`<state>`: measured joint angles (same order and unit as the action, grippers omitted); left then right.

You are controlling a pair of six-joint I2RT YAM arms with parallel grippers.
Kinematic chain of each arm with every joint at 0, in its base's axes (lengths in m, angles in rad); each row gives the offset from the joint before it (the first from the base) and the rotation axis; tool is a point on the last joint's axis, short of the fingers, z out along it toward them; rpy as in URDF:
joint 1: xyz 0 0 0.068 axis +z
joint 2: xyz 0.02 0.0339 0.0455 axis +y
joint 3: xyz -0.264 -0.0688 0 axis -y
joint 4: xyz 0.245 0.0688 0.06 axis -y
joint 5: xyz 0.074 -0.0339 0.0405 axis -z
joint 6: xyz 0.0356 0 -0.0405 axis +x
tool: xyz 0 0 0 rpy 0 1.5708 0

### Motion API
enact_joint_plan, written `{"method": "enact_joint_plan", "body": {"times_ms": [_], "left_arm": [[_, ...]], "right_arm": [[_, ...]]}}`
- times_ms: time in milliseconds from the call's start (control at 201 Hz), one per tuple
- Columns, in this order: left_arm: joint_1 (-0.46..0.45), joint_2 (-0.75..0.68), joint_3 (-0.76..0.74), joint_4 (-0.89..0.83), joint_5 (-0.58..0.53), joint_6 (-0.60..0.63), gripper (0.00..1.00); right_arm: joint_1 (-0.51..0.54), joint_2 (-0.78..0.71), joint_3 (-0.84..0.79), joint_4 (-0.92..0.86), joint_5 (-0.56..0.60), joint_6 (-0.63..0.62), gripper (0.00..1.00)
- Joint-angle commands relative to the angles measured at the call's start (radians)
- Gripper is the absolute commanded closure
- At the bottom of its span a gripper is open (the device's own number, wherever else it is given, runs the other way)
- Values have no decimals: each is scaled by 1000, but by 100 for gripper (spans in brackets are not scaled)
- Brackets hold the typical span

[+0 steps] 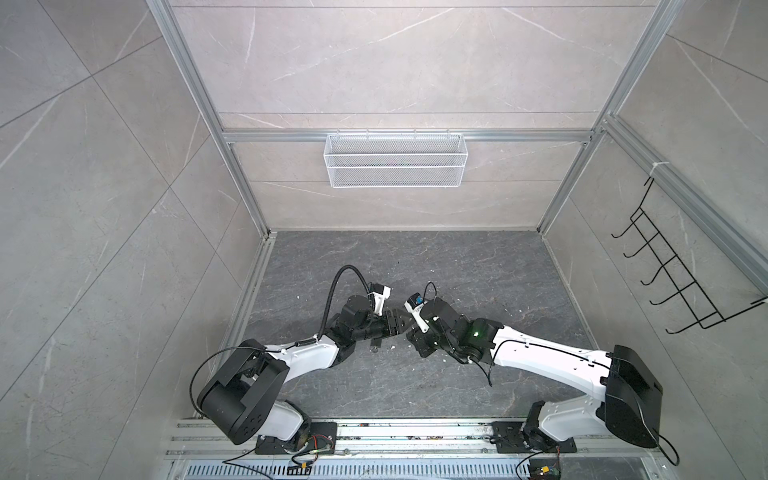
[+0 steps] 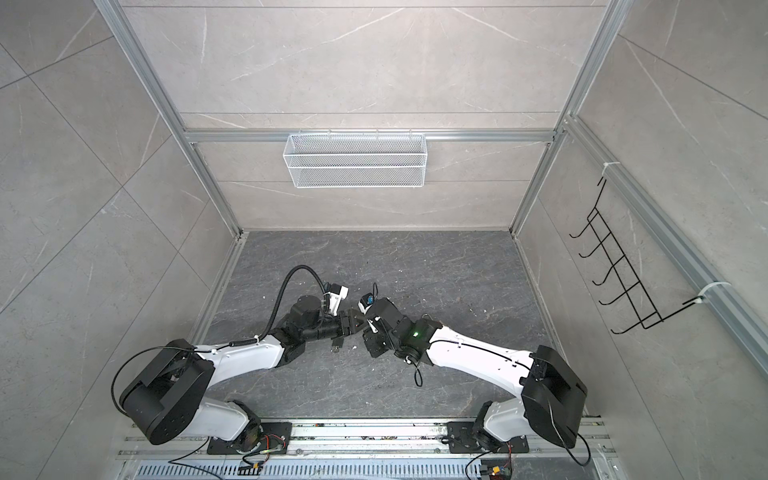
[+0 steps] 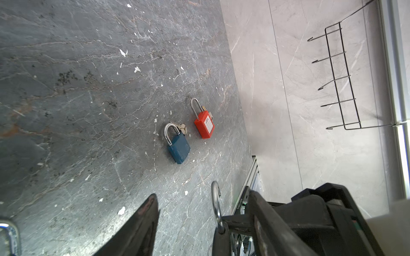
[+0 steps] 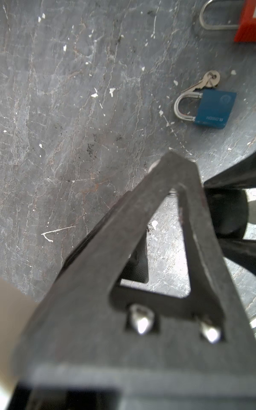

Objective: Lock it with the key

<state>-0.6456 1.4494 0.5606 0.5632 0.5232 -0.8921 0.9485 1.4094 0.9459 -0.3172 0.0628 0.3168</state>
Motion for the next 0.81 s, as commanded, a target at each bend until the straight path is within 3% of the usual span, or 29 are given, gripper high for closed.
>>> {"method": "enact_joint_plan", "body": {"times_ms": [0,368,567,652,801], "left_arm": [[-3,24,43,43,48,3,40],[-5,65,61,35,66,6,59],[-11,68,68,20,65,12,82],[-14,71,68,19,68,8,100],[-12,62,73,20,77,5,100]], "right_arm": [[-2,-6,15,7,-7,-15,81],[-3,16,41,-3,-11,-22,82],[-2,22,42,-1,12,-20,82],[-3,22,39,11,38,-12,82],[-4,26,41,30,75,8,82]]}}
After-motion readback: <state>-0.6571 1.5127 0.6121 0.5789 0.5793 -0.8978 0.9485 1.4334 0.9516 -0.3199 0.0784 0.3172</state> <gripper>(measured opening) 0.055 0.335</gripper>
